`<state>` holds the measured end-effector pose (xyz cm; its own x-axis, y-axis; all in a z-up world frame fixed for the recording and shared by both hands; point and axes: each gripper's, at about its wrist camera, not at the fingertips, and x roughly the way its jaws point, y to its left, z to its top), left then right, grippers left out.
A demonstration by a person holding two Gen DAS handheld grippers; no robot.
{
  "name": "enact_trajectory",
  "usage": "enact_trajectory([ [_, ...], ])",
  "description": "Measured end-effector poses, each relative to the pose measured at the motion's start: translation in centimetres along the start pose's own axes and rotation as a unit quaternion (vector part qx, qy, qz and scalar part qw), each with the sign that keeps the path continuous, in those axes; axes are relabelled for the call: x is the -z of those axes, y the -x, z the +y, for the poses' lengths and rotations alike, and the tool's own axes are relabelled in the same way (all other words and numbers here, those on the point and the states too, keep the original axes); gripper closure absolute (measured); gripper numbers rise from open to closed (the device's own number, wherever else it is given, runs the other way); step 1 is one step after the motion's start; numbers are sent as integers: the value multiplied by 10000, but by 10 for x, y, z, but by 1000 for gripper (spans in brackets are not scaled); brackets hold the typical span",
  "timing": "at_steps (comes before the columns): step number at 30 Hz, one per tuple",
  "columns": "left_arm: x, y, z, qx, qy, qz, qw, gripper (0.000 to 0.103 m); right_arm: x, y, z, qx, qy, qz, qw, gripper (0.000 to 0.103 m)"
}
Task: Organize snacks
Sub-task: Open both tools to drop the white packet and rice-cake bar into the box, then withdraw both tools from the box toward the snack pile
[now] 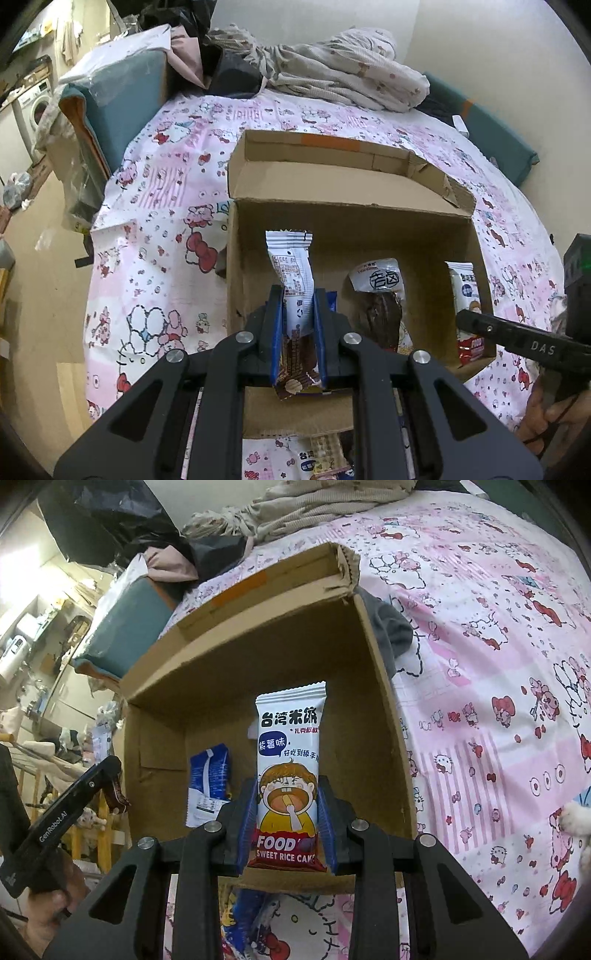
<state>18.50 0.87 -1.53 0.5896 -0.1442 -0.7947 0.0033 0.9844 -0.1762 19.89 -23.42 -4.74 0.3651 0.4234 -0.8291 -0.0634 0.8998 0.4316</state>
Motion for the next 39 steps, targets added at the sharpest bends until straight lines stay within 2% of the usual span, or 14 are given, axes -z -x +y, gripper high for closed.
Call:
enact_trajectory([
  [10, 5, -14, -6, -52, -124, 228, 9996, 90, 5, -11, -5, 164, -22, 188, 9997, 71],
  [20, 10, -16, -7, -100, -184, 353, 9992, 88, 5, -8, -2, -40, -9, 113, 9999, 68],
  [21, 11, -17, -7, -80, -164, 376, 9991, 85, 5, -6, -1, -83, 5, 69, 9999, 68],
  [23, 10, -16, -6, -71, -101, 386, 9992, 67, 5, -1, 2, -200, 42, -62, 9998, 68],
  [25, 10, -12, -5, 4, -31, 288, 9996, 37, 3, 2, 5, -257, 76, -153, 9995, 63],
  [27, 8, -5, -3, 48, 46, 95, 9999, 24, 2, 5, 7, -274, 72, -238, 9993, 39],
  [28, 8, -2, -4, 12, 31, 7, 10000, 23, 2, 7, 7, -249, 65, -330, 9991, 26],
  [39, 9, 10, -7, -195, -118, -267, 9994, 23, 0, 17, 13, -231, 116, -432, 9987, 25],
])
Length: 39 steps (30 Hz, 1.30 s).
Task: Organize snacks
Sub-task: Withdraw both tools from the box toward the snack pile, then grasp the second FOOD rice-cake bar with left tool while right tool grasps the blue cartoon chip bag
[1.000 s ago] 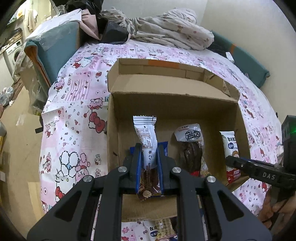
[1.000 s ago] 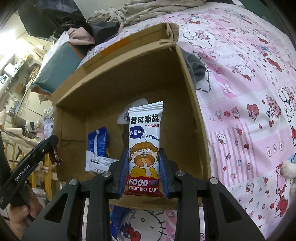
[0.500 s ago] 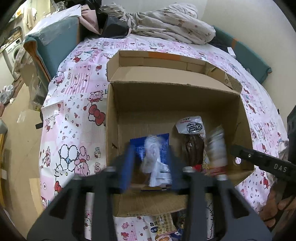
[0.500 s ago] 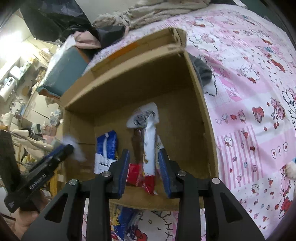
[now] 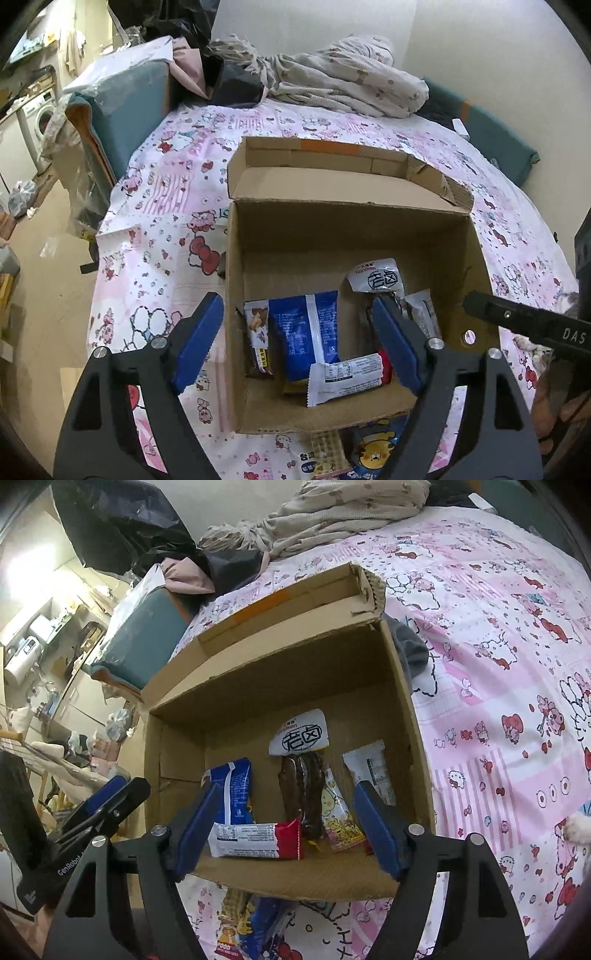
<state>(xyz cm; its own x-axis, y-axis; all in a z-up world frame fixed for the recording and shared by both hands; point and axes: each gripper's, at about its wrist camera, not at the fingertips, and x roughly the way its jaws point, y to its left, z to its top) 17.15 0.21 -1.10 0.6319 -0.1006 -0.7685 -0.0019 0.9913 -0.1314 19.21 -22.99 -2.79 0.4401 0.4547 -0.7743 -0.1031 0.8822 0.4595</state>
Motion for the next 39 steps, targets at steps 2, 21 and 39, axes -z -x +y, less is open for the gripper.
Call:
enact_trajectory([
  [2, -1, 4, 0, -151, -27, -61, 9999, 23, 0, 5, 3, 82, 26, -124, 9999, 25],
  [21, 24, 54, 20, -244, 178, -6, 9995, 23, 41, 50, 7, 23, -14, -214, 9998, 25],
  [39, 92, 48, 48, -484, 907, 1214, 9873, 23, 99, 15, 9, -384, -337, 1004, 9936, 28],
])
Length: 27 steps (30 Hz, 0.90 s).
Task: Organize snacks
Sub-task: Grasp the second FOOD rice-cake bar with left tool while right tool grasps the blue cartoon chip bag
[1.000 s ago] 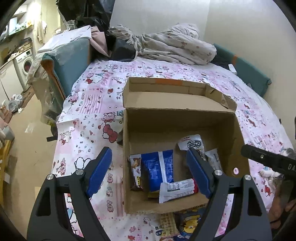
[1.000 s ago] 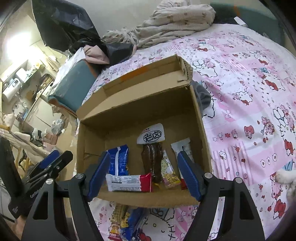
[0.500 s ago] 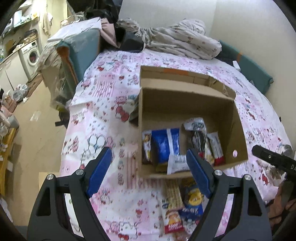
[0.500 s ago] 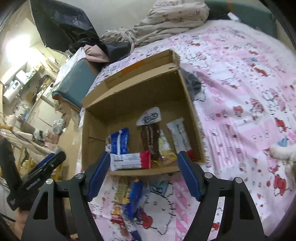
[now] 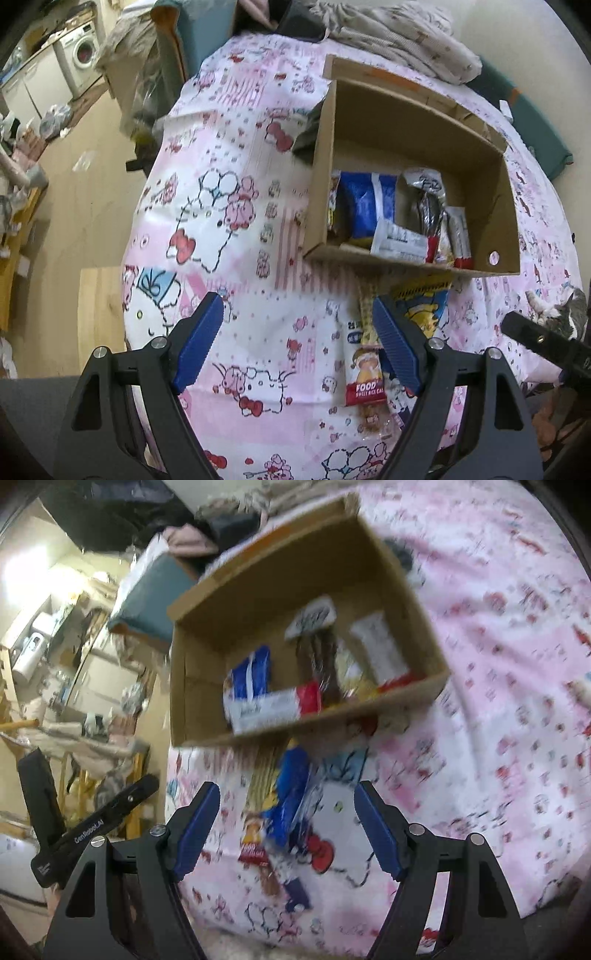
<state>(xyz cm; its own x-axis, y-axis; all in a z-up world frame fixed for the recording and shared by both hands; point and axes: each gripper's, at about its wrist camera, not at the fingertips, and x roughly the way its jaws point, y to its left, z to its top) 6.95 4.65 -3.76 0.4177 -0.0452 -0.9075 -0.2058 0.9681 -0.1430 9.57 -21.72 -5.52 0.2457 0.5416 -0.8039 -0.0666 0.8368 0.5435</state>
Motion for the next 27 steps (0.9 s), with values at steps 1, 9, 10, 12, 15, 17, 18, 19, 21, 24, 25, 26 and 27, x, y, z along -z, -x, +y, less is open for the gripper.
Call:
enact_trajectory([
  [1, 1, -1, 1, -7, 26, 22, 10000, 23, 0, -6, 1, -29, -7, 101, 9999, 32],
  [9, -3, -5, 7, 73, 328, 143, 9993, 23, 2, -58, 12, 166, -168, 830, 9963, 52],
  [10, -3, -4, 7, 78, 345, 137, 9993, 23, 0, -68, 15, 344, -130, 923, 9951, 52],
  [12, -4, -4, 5, 104, 326, 107, 9994, 23, -2, -79, 18, 514, -127, 982, 9938, 52],
  [15, -5, -2, 2, 162, 246, 97, 9995, 23, -4, -97, 28, 783, 53, 1136, 9904, 60],
  [17, -5, 0, 2, 212, 232, 96, 9995, 23, -3, -103, 29, 1070, 116, 1175, 9872, 76],
  [18, -4, 0, 2, 221, 214, 106, 9995, 23, -2, -102, 28, 1013, 21, 1146, 9882, 77],
  [19, -4, 0, 2, 229, 176, 131, 9995, 23, -1, -101, 29, 959, 34, 1145, 9888, 83],
  [21, -4, 0, 1, 249, 147, 154, 9995, 23, 2, -94, 32, 876, 160, 1120, 9897, 87],
  [24, -4, -1, 3, 316, 209, 206, 9991, 23, 4, -71, 25, 697, 112, 1023, 9922, 88],
  [25, -3, -2, 4, 332, 238, 246, 9989, 23, 4, -62, 22, 594, 81, 986, 9933, 88],
  [26, -3, -5, 4, 324, 258, 295, 9987, 23, 4, -51, 18, 463, 45, 937, 9945, 88],
  [27, -2, -6, 4, 310, 265, 329, 9986, 23, 4, -44, 16, 386, 27, 895, 9952, 88],
])
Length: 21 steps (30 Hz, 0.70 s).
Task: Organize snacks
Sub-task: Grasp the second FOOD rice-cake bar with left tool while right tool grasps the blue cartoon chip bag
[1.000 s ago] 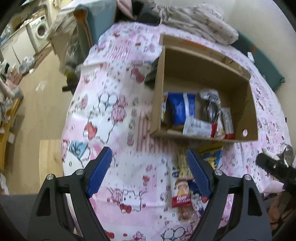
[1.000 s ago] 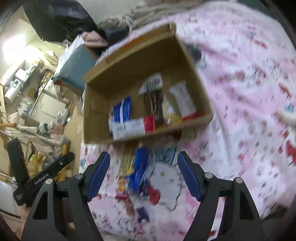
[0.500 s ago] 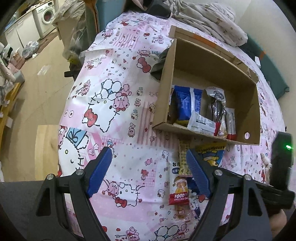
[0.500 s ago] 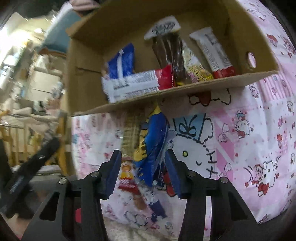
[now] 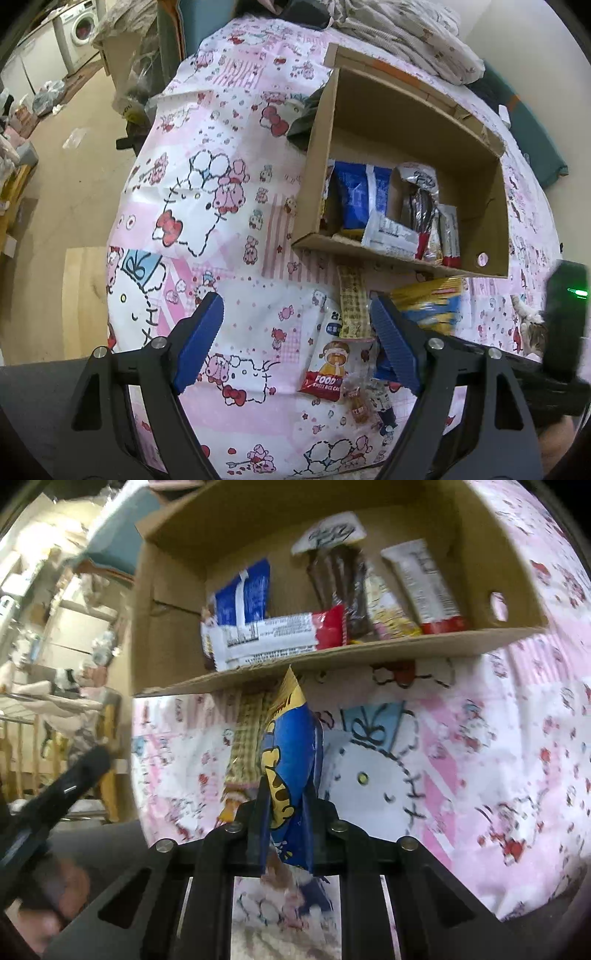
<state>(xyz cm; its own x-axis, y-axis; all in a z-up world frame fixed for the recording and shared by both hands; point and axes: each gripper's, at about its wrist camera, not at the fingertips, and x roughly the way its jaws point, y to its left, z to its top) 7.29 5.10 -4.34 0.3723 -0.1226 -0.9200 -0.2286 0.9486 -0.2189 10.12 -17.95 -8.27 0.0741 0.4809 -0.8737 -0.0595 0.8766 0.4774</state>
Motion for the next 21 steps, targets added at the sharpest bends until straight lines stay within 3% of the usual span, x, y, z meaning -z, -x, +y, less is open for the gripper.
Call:
enact_trajectory([
  [5, 5, -20, -1, -41, -26, 367, 9993, 25, 6, 40, -19, -232, -20, -370, 9990, 88],
  [7, 8, -29, -7, 86, -198, 541, 9983, 43, 8, 47, -29, -295, -109, -488, 9983, 88],
  [8, 10, -32, -10, 109, -271, 605, 9977, 46, 7, 49, -32, -330, -170, -501, 9981, 88],
  [16, 34, -69, -31, 192, -691, 1266, 9894, 48, 15, 45, -40, -220, -321, -596, 9975, 88],
  [17, 38, -75, -35, 210, -778, 1361, 9874, 53, 15, 43, -38, -217, -316, -587, 9975, 88],
  [18, 41, -80, -38, 222, -851, 1438, 9857, 65, 15, 41, -37, -207, -304, -569, 9977, 88],
  [21, 45, -93, -46, 145, -1010, 1539, 9828, 69, 15, 38, -34, -190, -241, -549, 9980, 88],
])
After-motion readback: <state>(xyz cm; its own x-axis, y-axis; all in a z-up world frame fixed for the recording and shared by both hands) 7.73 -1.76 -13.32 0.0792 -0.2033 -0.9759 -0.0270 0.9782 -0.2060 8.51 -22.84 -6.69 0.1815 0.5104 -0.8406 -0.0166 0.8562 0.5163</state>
